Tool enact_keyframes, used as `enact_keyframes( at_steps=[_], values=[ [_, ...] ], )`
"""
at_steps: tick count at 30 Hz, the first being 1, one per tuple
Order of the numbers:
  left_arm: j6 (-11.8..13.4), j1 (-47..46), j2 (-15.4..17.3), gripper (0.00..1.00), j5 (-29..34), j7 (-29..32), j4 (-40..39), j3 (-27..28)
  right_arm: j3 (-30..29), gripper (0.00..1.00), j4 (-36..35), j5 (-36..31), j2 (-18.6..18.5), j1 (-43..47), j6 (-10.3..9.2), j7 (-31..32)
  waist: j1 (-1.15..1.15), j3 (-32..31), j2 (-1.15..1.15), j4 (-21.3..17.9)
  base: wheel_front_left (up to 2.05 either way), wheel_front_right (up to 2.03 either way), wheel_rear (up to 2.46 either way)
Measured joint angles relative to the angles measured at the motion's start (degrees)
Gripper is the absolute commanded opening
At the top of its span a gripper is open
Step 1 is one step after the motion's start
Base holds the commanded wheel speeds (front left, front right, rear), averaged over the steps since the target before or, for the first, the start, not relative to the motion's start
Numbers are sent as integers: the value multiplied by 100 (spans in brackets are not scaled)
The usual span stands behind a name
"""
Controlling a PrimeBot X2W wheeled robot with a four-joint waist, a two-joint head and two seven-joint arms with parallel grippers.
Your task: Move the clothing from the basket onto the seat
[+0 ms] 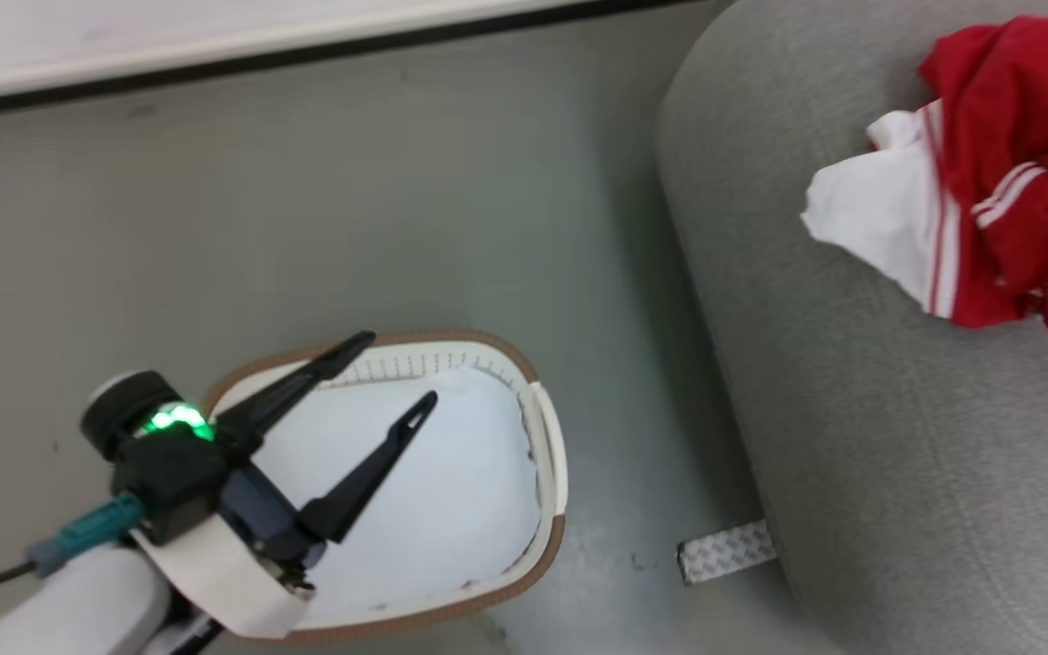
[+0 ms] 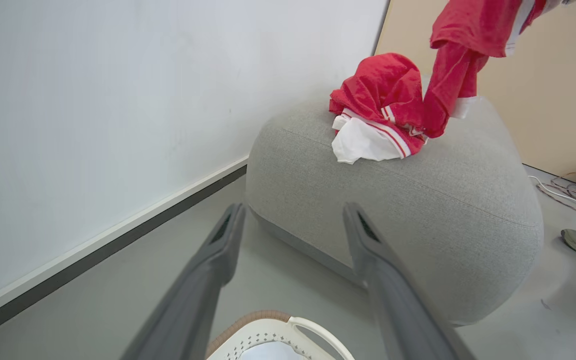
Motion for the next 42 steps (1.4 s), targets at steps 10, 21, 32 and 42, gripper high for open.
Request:
enact_keyframes(
  at_steps=[10, 21, 32, 42],
  values=[
    [-94, 98, 467, 100, 7, -10, -349, 566, -590, 0, 1688, -610, -287, -485, 0, 313, 0, 873, 0, 348, 0, 0, 0],
    [-202, 354, 521, 100, 110, -14, -515, 959, -124, 42, 2546, -1065, 224, -438, 0, 882, -1, 1266, 0, 415, 0, 0, 0],
    [-260, 476, 253, 100, 211, -14, -236, 929, 749, 100, 3221, -590, -359, -308, 0, 631, -1, 751, -1, 279, 0, 0, 0],
    [-84, 776, -310, 100, 148, -14, 485, 976, 1915, 100, 3309, 664, -1452, 330, 0, 920, -1, -369, -1, 220, 0, 0, 0]
  ],
)
